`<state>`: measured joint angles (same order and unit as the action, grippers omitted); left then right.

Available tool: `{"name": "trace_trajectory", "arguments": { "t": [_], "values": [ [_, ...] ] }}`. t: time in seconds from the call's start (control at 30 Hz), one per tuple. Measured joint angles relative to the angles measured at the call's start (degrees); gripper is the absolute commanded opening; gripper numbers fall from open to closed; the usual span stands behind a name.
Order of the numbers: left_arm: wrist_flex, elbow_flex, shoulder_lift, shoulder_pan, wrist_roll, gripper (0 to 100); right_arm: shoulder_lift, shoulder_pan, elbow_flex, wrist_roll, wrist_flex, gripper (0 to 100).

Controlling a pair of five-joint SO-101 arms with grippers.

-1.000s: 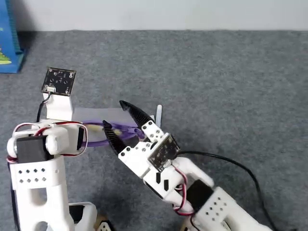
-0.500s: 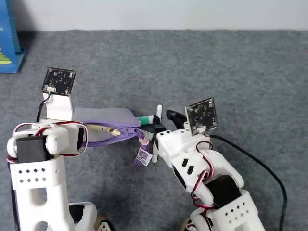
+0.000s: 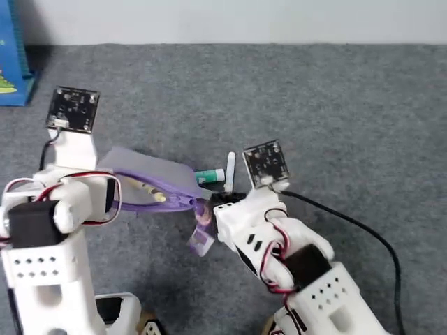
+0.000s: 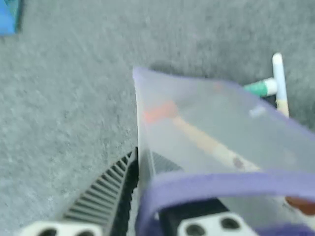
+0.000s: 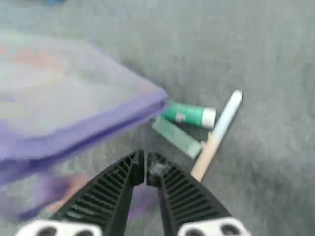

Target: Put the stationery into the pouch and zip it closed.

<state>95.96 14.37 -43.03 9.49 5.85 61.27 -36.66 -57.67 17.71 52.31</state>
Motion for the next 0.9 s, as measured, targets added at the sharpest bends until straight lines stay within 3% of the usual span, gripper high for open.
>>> {"name": "trace_trajectory", "arguments": {
  "t": [0.37, 0.5, 0.6, 0.9],
  "values": [
    [2.02, -1.05, 0.18, 0.0, -2.81, 1, -2.81, 8.88, 0.0, 1.23, -2.9, 1.8],
    [2.02, 0.7, 0.18, 0.53, -2.99, 1, -5.19, 8.7, 0.0, 1.23, -5.1, 12.3],
    [2.02, 0.7, 0.18, 4.13, -2.99, 1, -10.9, 9.23, 0.18, 1.23, -7.03, 18.1],
    [1.05, 5.45, 0.0, 8.09, -2.99, 1, -39.56, 9.49, 15.91, 4.84, -8.09, 14.3]
  ]
}}
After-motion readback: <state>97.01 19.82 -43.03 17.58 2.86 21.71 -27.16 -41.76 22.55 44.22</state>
